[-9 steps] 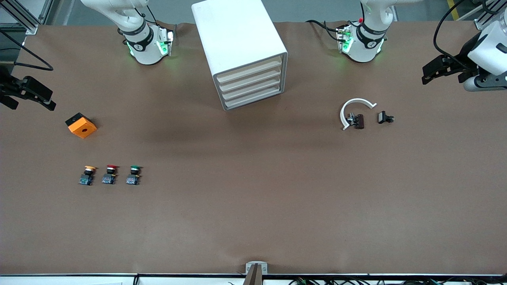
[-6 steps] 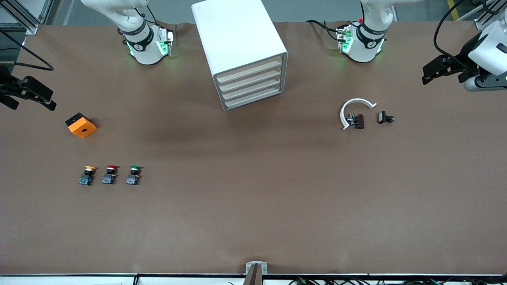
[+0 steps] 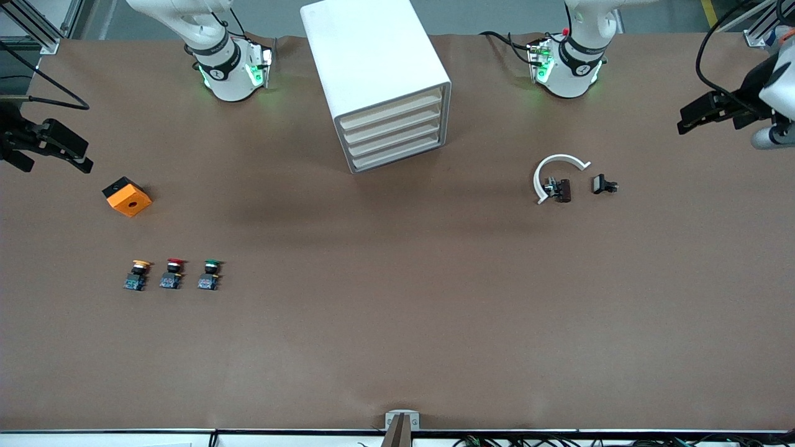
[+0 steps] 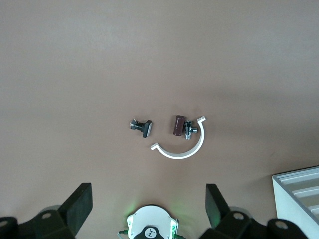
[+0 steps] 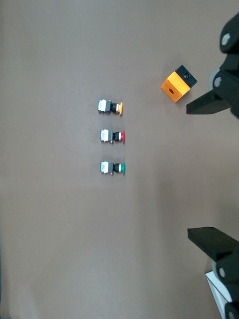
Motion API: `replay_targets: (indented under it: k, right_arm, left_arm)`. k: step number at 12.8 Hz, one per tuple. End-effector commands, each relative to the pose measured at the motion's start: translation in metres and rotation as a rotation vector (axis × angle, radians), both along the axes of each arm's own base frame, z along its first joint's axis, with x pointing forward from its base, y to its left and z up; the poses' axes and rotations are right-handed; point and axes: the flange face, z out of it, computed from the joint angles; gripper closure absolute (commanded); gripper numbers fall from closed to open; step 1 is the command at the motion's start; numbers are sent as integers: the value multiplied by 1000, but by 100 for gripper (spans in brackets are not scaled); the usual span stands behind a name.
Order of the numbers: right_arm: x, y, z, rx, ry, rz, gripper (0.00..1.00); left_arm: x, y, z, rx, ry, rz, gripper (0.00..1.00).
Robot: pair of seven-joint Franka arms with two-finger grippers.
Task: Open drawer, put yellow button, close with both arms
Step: 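Reach the right gripper to the yellow button while the left gripper approaches the cabinet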
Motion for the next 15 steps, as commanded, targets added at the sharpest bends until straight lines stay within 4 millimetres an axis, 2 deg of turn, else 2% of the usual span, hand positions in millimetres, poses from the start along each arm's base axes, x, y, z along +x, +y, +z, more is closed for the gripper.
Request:
replay_targets:
  k: [1, 2, 5, 6, 8, 9, 10, 12, 14, 15]
  right_arm:
    - [1, 10, 2, 4, 5, 19, 0]
    - [1, 10, 0, 4, 11, 19, 0]
    - [1, -1, -3, 4, 19, 0, 0]
    - [0, -14, -7, 3, 42, -12, 0]
    - [20, -31, -44, -13, 109, 39, 0]
    - [28, -58, -61, -29, 132, 33, 0]
    - [39, -76, -82, -35, 151, 31, 0]
    - [60, -100, -127, -61, 187, 13, 0]
    - [79, -111, -177, -76, 217, 10, 0]
    - [84, -122, -205, -73, 218, 7, 0]
  left_arm:
    - [36, 4, -27, -2, 55, 12, 0]
    - [50, 5, -44, 0, 79, 49, 0]
    - [73, -6, -83, 22, 142, 249, 0]
    - [80, -11, -96, 26, 165, 312, 0]
    - [94, -29, -122, 48, 213, 495, 0]
    - [103, -37, -137, 68, 239, 599, 0]
    - [108, -51, -152, 99, 264, 681, 0]
    - [112, -75, -185, 190, 318, 851, 0]
    - [111, -100, -214, 171, 437, 973, 0]
    - [113, -106, -229, 173, 513, 1080, 0]
